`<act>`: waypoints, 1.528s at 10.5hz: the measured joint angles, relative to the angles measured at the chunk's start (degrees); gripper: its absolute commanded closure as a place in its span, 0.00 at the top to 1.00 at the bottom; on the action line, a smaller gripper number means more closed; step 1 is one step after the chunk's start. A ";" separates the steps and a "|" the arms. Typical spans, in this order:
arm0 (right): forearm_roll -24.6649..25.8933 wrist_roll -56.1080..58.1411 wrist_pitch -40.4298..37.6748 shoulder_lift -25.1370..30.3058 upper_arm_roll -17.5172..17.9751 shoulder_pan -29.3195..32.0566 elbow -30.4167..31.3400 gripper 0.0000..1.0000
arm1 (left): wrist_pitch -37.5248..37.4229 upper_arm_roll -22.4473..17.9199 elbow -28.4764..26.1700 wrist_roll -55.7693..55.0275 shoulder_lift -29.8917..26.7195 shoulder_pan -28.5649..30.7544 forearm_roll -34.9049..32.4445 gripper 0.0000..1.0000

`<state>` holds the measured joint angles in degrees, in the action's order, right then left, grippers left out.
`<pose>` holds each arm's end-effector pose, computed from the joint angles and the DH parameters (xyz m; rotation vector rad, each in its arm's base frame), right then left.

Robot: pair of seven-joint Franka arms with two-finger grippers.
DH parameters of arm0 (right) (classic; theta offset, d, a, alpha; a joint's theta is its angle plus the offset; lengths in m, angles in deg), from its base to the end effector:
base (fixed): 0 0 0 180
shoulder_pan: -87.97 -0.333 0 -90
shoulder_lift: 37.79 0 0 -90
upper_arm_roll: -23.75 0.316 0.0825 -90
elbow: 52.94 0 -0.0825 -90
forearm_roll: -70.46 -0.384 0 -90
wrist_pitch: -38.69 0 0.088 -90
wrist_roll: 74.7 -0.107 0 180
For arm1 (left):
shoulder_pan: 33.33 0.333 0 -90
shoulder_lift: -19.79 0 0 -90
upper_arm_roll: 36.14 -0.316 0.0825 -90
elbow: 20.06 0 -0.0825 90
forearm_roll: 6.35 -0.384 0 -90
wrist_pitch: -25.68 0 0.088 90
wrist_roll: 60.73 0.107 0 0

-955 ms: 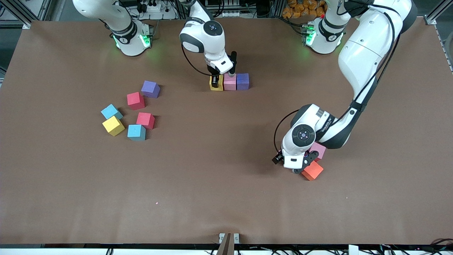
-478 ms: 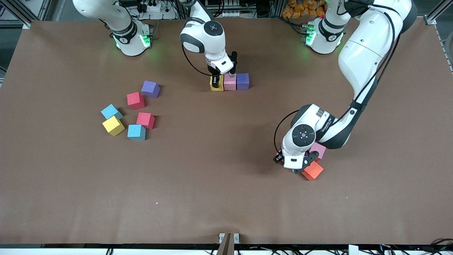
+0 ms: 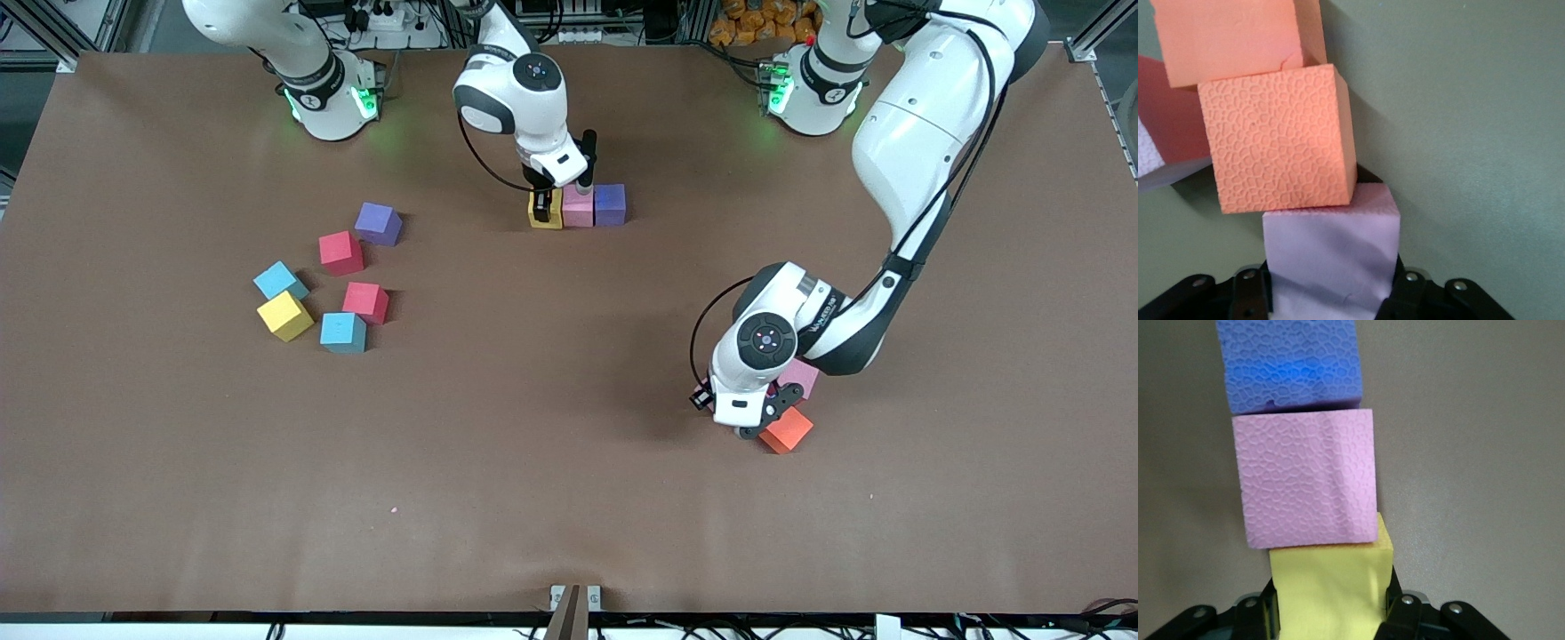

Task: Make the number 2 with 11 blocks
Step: 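Grasp the pink cube by the orange cubes with the left gripper and lift, then carry the pink cube to the row while the right gripper grasps another yellow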

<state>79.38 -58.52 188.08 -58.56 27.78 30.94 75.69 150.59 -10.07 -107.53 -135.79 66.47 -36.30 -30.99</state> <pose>0.2595 0.4776 0.2041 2.2859 2.0820 0.0352 0.6408 -0.2821 0.2034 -2.9201 -0.9955 0.0446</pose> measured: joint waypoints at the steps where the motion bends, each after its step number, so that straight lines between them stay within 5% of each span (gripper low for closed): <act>1: 0.00 0.01 0.14 -0.21 0.00 0.00 -0.10 1.00 | 0.00 0.18 0.07 0.36 -0.08 -0.04 0.00 0.40; 7: 0.00 -0.07 -0.30 -0.04 3.14 2.39 -0.89 1.00 | -0.34 4.23 -3.13 0.86 -2.34 -0.34 0.00 0.41; 11: 0.01 0.58 -15.55 8.58 3.46 6.74 -2.09 1.00 | -3.67 9.33 -7.82 2.21 -5.72 -0.47 -0.14 0.41; 13: 0.02 2.39 -24.72 13.96 3.31 12.56 -1.98 1.00 | -3.82 10.89 -12.31 4.95 -8.50 -0.50 -0.17 0.41; 16: 0.12 3.35 -26.52 18.67 3.03 27.37 -0.27 1.00 | -3.81 13.67 -15.69 7.29 -10.09 -1.70 -0.38 0.40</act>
<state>79.50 -55.17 161.56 -39.89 30.81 58.31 75.42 146.78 3.60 -123.23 -128.50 56.37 -38.00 -31.36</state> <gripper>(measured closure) 0.000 0.414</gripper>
